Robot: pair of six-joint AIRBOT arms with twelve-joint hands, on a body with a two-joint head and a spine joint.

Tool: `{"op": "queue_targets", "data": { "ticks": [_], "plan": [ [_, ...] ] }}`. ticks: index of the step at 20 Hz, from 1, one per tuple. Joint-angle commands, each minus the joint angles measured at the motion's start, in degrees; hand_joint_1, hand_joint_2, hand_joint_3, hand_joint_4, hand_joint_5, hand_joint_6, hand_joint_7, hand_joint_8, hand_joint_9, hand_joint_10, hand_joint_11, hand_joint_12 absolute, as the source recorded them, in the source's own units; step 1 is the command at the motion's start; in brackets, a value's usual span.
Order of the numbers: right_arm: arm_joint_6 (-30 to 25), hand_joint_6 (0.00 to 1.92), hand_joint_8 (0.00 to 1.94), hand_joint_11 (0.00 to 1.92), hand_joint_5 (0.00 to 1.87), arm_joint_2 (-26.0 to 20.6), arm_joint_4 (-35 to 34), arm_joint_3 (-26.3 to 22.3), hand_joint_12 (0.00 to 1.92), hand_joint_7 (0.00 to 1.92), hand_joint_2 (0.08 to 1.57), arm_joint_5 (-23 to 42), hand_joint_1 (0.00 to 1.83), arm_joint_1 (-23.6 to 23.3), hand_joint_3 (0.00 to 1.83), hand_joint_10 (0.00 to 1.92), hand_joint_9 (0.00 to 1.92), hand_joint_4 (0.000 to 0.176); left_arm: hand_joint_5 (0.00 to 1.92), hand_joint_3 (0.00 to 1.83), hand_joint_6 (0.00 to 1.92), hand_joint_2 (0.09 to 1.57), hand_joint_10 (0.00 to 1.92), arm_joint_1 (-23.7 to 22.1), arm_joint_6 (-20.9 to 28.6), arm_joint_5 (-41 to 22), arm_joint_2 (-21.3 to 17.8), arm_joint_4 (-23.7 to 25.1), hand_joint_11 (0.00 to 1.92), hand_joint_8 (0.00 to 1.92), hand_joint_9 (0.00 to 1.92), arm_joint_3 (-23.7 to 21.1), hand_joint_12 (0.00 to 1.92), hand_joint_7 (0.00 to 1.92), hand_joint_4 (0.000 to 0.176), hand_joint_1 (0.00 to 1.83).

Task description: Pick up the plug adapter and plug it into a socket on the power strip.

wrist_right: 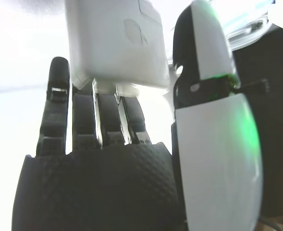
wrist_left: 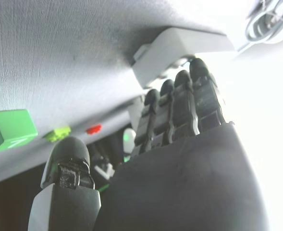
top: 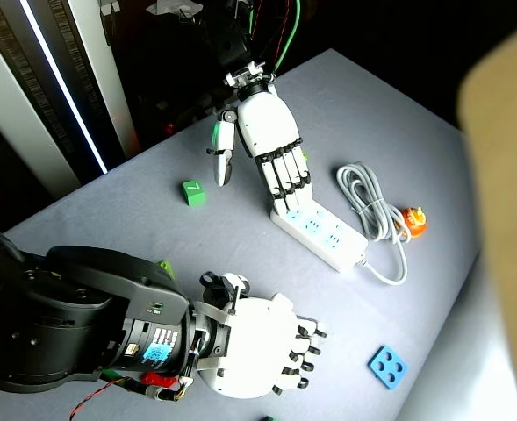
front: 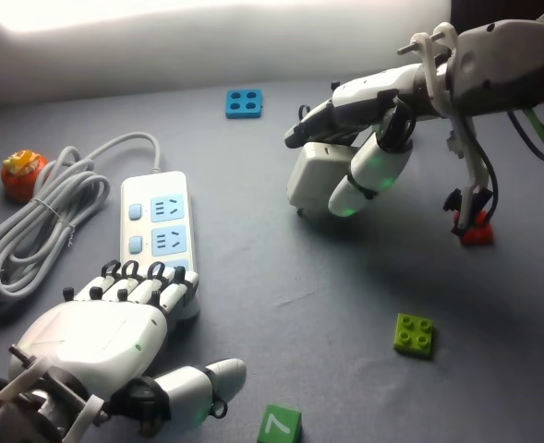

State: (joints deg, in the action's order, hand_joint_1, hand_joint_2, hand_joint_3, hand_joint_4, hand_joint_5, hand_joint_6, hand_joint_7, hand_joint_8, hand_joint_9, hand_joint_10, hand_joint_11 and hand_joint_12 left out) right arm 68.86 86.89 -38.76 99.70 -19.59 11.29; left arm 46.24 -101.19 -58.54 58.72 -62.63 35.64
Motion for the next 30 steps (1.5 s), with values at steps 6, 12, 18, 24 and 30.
{"op": "queue_targets", "data": {
  "ticks": [6,12,18,24,30],
  "plan": [
    [1.0,0.02,0.01,0.00,0.29,1.2,-1.3,1.7,0.93,0.34,1.00,4.9,1.07,0.0,0.00,0.03,0.32,0.000,0.03,0.00,0.00,1.26,0.00,0.2,1.0,-1.6,0.3,0.7,0.00,0.00,0.04,-0.3,0.27,0.05,0.000,0.00],
    [2.5,0.01,0.00,0.00,0.32,1.9,-1.3,2.0,0.98,0.36,1.00,5.6,1.07,-0.4,0.00,0.02,0.34,0.000,0.04,0.00,0.00,1.24,0.00,0.6,1.6,-1.4,0.3,0.1,0.00,0.00,0.05,-0.5,0.32,0.05,0.000,0.00],
    [3.4,0.01,0.01,0.00,0.32,2.2,-1.3,2.0,0.92,0.35,1.01,6.3,1.07,-0.1,0.00,0.01,0.33,0.000,0.05,0.00,0.00,1.25,0.00,1.0,1.6,-1.1,0.3,-0.3,0.00,0.00,0.06,-0.6,0.28,0.07,0.000,0.00],
    [3.5,0.01,0.01,0.00,0.36,2.5,-1.3,2.0,1.01,0.40,1.02,6.7,1.08,0.0,0.00,0.02,0.37,0.000,0.06,0.00,0.01,1.25,0.01,1.1,1.6,-1.1,0.5,-0.3,0.00,0.01,0.06,-0.6,0.29,0.07,0.000,0.00],
    [3.6,0.05,0.04,0.00,0.57,2.6,-1.3,2.0,1.29,0.63,1.07,7.1,1.09,0.1,0.01,0.08,0.58,0.000,0.02,0.00,0.00,1.25,0.00,1.6,2.0,-1.1,0.8,-0.3,0.00,0.00,0.03,-0.6,0.20,0.04,0.000,0.00]
  ]
}}
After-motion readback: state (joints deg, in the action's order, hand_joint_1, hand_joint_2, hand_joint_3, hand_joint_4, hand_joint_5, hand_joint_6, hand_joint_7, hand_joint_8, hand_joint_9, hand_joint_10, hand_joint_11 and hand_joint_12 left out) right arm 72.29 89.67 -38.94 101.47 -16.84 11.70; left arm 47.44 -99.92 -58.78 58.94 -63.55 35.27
